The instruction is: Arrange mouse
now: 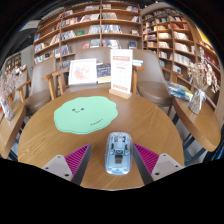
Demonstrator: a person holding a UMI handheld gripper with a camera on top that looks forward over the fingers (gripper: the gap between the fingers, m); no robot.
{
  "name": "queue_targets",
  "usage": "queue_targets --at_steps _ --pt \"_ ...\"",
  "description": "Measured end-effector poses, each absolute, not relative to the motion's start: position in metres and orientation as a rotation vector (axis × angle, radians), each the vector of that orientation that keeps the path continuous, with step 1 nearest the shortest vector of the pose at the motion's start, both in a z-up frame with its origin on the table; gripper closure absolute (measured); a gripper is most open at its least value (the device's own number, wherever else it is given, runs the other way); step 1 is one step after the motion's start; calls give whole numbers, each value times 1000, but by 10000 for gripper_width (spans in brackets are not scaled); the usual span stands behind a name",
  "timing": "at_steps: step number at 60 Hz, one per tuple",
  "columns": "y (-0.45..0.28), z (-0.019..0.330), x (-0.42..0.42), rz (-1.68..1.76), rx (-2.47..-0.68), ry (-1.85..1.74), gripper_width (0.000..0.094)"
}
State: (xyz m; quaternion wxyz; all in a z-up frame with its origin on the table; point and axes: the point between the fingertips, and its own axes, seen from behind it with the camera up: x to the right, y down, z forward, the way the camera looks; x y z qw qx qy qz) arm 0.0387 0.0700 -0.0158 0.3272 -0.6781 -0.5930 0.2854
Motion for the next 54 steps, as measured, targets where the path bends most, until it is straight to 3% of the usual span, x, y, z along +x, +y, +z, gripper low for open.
queue_targets --at_steps 10,12,14,24,37,43,48,54 --pt "70 -16 36 750 -1766 -1535 136" --pt "71 -15 36 749 -1760 -1534 221" --pt "72 -16 34 745 -1753 -1534 489" --pt "71 -3 44 710 -1798 -1540 533" --pt "54 106 6 880 -1690 -1504 531" --pt "38 140 -36 909 -1609 -1499 530" --pt "20 138 -72 914 -1578 -1520 532" --pt "-4 110 -111 909 -1577 -1574 531"
